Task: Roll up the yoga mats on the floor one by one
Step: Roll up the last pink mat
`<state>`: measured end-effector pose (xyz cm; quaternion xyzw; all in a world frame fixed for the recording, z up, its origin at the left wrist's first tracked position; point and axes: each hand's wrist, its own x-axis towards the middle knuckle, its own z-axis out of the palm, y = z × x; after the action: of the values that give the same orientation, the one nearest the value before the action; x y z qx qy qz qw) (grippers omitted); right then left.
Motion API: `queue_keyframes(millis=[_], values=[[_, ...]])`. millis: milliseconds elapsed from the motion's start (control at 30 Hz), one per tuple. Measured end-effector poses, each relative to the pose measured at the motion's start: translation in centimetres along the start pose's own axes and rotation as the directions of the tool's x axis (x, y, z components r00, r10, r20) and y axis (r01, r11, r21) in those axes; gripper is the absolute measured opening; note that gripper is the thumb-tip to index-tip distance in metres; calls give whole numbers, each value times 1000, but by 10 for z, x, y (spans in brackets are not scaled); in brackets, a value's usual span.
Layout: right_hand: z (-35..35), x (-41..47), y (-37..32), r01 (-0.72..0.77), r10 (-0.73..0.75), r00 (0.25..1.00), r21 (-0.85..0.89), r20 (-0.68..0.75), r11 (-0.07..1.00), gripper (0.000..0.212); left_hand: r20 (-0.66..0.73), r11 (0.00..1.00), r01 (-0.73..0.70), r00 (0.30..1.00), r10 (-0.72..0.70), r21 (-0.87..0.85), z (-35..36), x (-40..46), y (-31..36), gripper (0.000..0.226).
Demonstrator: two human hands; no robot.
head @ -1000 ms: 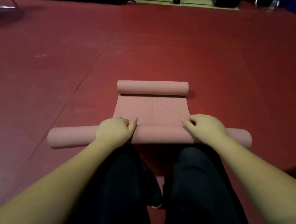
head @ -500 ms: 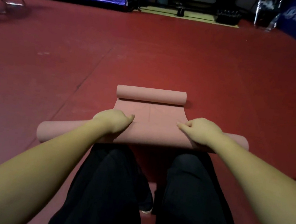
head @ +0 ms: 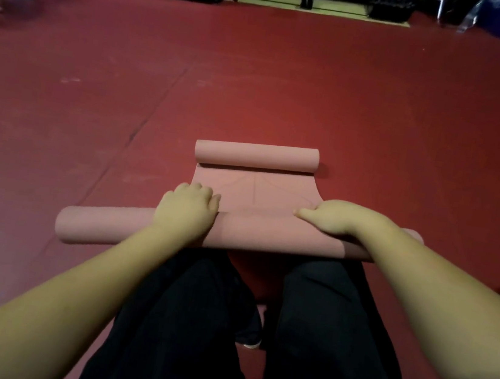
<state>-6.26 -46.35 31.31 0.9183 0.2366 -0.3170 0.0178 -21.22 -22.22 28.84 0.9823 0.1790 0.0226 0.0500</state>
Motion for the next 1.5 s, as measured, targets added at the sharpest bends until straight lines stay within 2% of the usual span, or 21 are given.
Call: queue_keyframes(millis=[67,133,233,300,367,400,467,567,700,800,900,1033,1167,1333,1433,1500], values=[[-2,8,2,-10,10,999,18,35,1000,80,-151,997,-78,986,76,-2,12,-17,6,46],[-3,14,2,-18,17,999,25,47,1000,80,-229,991,-118,965,128,56,21,-34,6,48],[0,18,2,17,-17,1000,-3,11,1000,73,-224,990,-103,967,122,92,30,-43,2,51],[7,20,2,63,-66,990,-34,-128,997,62,-230,993,-88,968,103,74,30,-35,0,51],[18,21,2,82,-82,919,-18,-385,996,48,-197,995,-89,976,96,48,26,-24,0,54],[23,20,2,77,-71,866,-9,-495,997,48,-175,995,-93,980,99,44,23,-19,0,56],[29,16,1,50,-25,795,24,-606,998,51,-143,994,-102,984,106,36,19,-12,1,56],[36,9,6,48,-23,771,22,-637,999,52,-105,995,-93,990,95,26,19,-2,4,54],[63,-2,11,55,-159,703,-170,-693,984,55,58,999,-36,998,37,-19,10,14,7,57],[71,-6,8,48,-147,680,-157,-718,987,61,113,1000,-26,993,27,-4,10,21,5,59],[62,-4,6,25,-125,702,-151,-701,988,65,159,1000,-2,987,2,3,5,23,8,62],[41,3,4,20,-100,770,-134,-630,991,53,267,1000,21,964,-22,7,-6,30,8,65],[18,1,1,6,-66,837,-111,-544,994,62,347,998,62,936,-49,-25,-26,35,11,73],[-2,-8,-2,27,-63,939,-110,-337,994,70,536,987,135,842,-67,-88,-38,34,12,71],[0,-9,-5,-9,-13,975,-94,-223,996,76,572,977,173,817,-72,-123,-25,28,8,69],[0,-7,-9,-16,-1,986,-98,-169,995,76,543,985,163,833,-111,-49,-18,27,6,62]])
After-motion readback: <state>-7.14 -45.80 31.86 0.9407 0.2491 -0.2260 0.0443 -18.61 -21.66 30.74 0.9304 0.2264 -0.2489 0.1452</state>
